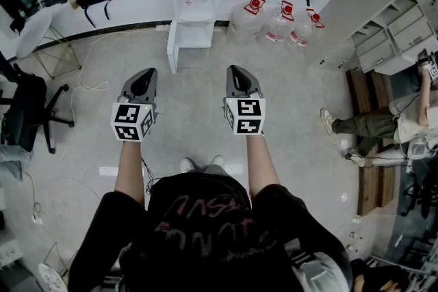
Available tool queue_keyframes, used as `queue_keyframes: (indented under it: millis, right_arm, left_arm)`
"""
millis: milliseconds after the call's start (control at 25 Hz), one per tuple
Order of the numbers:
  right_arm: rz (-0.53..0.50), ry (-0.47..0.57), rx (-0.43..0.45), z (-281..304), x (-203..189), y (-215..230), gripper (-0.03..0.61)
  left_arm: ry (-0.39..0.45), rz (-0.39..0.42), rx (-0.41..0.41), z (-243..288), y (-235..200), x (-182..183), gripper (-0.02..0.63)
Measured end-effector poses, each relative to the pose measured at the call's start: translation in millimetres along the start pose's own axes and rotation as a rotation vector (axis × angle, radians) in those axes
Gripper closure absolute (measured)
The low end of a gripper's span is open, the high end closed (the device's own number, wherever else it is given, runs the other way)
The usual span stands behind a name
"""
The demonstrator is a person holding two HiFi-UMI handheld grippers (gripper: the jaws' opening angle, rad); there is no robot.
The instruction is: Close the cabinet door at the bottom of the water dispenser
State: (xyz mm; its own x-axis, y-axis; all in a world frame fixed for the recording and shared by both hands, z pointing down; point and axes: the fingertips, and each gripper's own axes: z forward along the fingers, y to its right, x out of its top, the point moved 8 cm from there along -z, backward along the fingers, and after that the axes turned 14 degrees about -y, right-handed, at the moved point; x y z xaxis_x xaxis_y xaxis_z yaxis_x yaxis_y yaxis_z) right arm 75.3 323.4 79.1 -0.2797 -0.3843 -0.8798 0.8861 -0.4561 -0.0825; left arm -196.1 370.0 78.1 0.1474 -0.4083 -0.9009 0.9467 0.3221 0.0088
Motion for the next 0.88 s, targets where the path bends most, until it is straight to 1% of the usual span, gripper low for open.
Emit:
queue_keyframes:
  millis: [440, 680, 880]
  right_arm:
    - [-0.001, -0.013, -0.017, 9, 0, -7, 0.566]
    - [-0.014, -0.022, -0.012, 23, -5, -13, 0.565]
    - [-0.006, -0.029, -0.016, 47, -3, -5, 0.565]
  left_arm:
    - [-0.01, -0.007, -0.027, 3, -10, -8, 0.6]
    - [-0.023, -0.017, -0.045, 17, -22, -18, 0.6]
    - [-0.042, -0.018, -0.056, 37, -32, -22, 0.6]
